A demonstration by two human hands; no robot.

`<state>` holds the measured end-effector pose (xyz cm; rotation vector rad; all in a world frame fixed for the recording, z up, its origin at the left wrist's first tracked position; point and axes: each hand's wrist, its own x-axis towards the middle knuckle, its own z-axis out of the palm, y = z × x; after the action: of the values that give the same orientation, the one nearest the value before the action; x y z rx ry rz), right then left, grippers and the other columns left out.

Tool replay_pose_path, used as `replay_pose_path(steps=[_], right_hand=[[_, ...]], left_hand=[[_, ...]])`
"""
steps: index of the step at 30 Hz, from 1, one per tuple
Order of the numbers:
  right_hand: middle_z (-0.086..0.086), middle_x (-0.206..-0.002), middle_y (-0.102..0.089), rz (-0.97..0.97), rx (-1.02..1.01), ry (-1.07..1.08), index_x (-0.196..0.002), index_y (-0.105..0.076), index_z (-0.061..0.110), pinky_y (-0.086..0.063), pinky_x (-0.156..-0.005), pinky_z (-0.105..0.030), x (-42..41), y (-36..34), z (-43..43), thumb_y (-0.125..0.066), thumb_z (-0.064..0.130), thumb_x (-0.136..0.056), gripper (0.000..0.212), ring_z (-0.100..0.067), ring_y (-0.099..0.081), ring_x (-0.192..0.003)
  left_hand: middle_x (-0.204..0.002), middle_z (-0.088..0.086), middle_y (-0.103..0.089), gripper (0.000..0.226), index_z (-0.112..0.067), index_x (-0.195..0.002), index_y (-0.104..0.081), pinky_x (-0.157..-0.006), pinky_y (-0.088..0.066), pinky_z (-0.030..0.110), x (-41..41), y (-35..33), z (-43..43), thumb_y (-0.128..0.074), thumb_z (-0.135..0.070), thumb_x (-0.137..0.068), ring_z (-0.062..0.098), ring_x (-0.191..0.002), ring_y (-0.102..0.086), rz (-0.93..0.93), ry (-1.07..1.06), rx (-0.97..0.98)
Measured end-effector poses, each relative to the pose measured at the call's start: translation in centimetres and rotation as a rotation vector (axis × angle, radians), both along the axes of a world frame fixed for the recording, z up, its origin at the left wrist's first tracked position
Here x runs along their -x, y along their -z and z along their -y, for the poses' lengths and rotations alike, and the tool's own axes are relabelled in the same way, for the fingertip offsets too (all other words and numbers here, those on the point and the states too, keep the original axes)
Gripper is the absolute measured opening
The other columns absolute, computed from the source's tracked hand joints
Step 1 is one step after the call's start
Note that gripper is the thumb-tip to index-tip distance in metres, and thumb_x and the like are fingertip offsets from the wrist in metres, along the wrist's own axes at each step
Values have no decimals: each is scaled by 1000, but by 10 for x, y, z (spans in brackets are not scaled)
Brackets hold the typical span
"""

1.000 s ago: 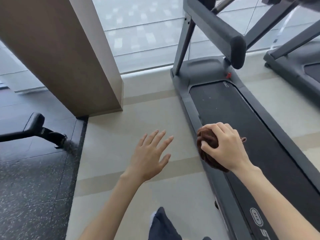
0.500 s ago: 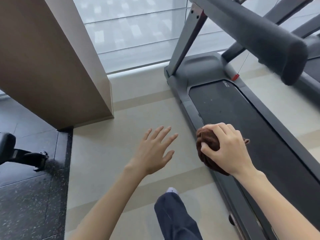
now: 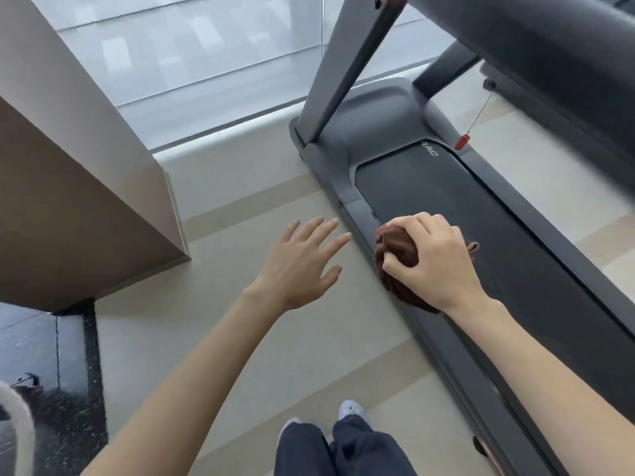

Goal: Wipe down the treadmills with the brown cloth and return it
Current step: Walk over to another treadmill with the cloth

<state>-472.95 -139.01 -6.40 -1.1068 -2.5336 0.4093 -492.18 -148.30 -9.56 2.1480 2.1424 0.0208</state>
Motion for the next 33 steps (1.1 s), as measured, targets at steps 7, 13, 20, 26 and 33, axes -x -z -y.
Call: replay_pose_path(steps=[7,13,20,26,33], right_hand=[[0,-102,-61,14,49,81,-107,-63,18,-35,-83,-39,86,22,-53,-52,36,-71,41,-26,-50,-96],[2,-104,-60,23,27,210,-109,-63,19,-33,-85,-37,149,86,-104,-51,37,-70,44,-23,-49,-98],[1,-103,-60,2,41,307,-106,-62,19,-33,-85,-38,184,224,-188,-52,33,-70,40,-25,-48,-98],[1,-101,-60,24,28,318,-106,-62,19,-34,-85,-38,168,371,-267,-52,34,-70,40,-25,-49,-96],[2,-103,-59,12,11,397,-104,-62,21,-33,-84,-37,127,520,-351,-52,35,-72,37,-24,-48,-98]], left_hand=[[-157,-3,-15,54,-33,-147,-18,-116,-2,38,102,21,-69,-30,-47,-96,18,-144,-8,-26,133,20],[-157,-4,-15,54,-35,-147,-17,-116,-2,39,181,80,-147,-28,-49,-96,18,-144,-8,-76,286,-14],[-157,-4,-15,54,-34,-147,-17,-116,-1,38,198,226,-233,-29,-47,-96,16,-144,-7,18,305,32],[-156,-5,-17,54,-33,-147,-18,-117,-6,38,190,370,-317,-31,-45,-96,16,-143,-9,44,275,37],[-155,-5,-20,53,-31,-147,-21,-116,-8,38,153,516,-412,-31,-45,-96,16,-142,-13,3,370,11]])
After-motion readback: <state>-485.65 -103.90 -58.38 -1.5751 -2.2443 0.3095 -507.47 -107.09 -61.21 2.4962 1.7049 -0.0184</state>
